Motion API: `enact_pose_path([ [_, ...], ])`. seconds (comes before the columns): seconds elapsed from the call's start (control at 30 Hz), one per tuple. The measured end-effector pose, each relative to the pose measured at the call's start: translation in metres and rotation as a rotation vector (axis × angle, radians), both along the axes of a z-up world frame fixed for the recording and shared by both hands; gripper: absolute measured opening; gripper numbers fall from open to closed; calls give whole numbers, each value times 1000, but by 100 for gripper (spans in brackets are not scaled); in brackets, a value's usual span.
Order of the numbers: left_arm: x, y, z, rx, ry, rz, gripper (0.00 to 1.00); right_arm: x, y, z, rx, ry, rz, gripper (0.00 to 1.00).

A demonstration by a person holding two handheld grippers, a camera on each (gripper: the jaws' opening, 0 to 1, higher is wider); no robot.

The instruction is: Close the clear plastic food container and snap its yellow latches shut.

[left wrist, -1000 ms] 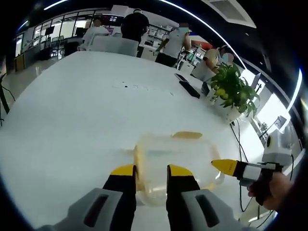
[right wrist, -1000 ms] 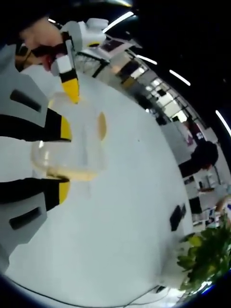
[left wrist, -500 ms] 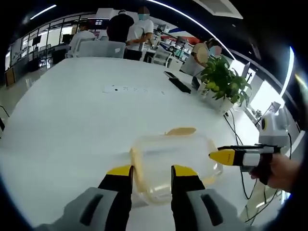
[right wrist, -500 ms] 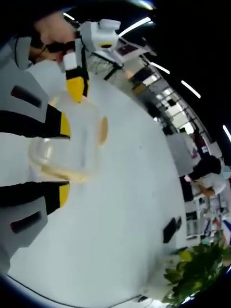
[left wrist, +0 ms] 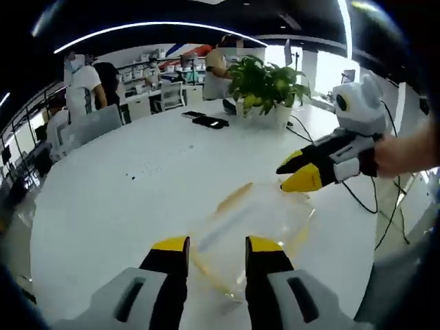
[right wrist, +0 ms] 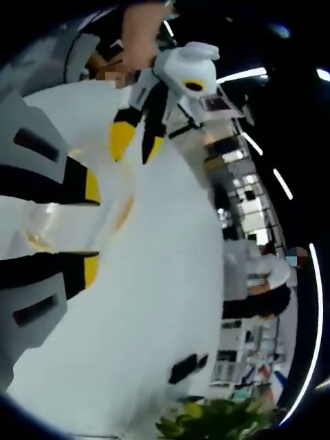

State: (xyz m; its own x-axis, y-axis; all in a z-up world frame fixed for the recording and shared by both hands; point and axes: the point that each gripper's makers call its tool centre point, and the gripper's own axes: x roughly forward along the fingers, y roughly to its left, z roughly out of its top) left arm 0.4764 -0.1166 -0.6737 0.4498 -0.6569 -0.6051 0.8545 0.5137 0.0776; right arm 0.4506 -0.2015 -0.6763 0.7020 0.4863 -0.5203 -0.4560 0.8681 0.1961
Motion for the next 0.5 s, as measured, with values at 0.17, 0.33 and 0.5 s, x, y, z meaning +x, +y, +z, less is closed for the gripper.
enact_pose_path([
  [0.17, -11, -19, -1, 27, -14, -164, 25, 4, 7, -5, -38, 6, 93, 20],
  [0.33, -16, -24, -8, 61, 2, -225, 25, 8, 7, -7, -46, 3, 125, 19],
  [0.5, -18, -26, -12, 70, 14, -250, 25, 8, 14, -8, -48, 3, 170, 18],
])
